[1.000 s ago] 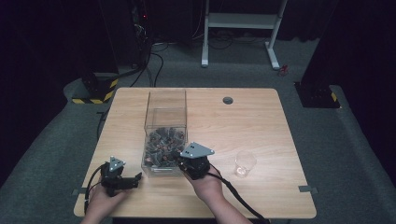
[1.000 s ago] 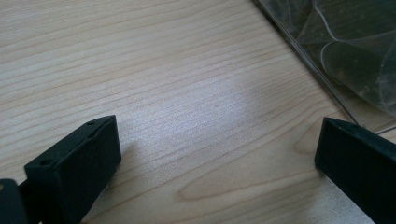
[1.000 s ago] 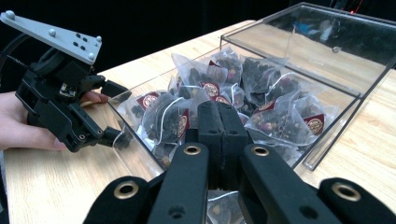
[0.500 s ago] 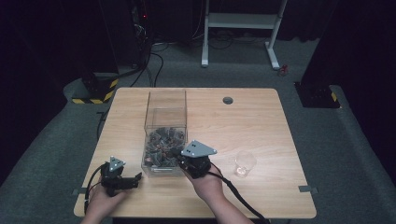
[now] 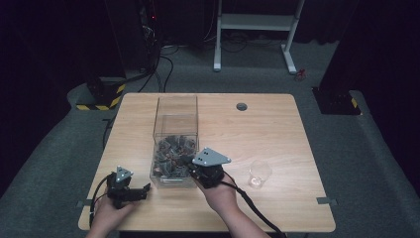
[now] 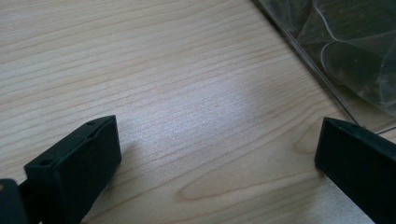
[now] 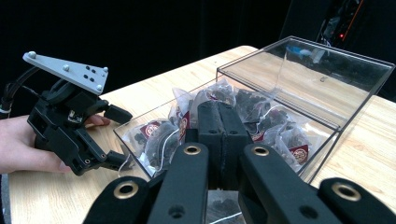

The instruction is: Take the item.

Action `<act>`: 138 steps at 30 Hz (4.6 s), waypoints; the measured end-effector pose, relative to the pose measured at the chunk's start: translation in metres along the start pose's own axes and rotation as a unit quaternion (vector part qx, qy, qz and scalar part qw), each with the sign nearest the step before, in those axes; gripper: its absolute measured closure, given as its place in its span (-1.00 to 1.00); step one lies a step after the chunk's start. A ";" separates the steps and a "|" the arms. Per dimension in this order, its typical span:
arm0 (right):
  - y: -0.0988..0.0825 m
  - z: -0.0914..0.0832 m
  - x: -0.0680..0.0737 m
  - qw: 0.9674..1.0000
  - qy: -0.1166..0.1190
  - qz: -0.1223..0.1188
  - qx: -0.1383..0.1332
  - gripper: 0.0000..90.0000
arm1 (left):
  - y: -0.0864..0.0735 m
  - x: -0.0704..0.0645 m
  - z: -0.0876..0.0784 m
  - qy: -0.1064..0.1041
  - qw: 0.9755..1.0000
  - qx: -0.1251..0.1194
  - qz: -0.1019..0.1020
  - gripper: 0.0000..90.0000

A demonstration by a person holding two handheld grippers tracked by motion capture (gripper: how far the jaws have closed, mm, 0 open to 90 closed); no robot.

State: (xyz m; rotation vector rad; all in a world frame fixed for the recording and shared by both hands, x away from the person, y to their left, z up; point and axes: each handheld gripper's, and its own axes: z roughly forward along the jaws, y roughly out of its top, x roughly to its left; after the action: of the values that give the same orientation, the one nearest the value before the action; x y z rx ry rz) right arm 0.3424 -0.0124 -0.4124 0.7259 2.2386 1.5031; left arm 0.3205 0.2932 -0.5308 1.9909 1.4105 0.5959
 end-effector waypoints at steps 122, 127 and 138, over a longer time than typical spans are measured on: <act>-0.075 -0.132 -0.090 0.986 -0.141 0.086 -0.025 1.00 | -0.001 -0.001 0.000 -0.004 1.000 -0.003 -0.004 -0.99; -0.078 -0.135 -0.090 0.985 -0.144 0.090 -0.023 1.00 | -0.001 -0.001 0.000 -0.004 1.000 -0.002 -0.004 -0.99; -0.079 -0.145 -0.090 0.983 -0.157 0.092 -0.029 1.00 | -0.001 0.000 0.000 -0.003 1.000 -0.002 -0.002 -0.99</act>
State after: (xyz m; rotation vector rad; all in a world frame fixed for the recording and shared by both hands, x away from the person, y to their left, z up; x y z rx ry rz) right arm 0.3181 -0.1982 -0.4308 1.0938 1.9302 1.4116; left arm 0.3200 0.2930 -0.5312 1.9849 1.4088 0.5907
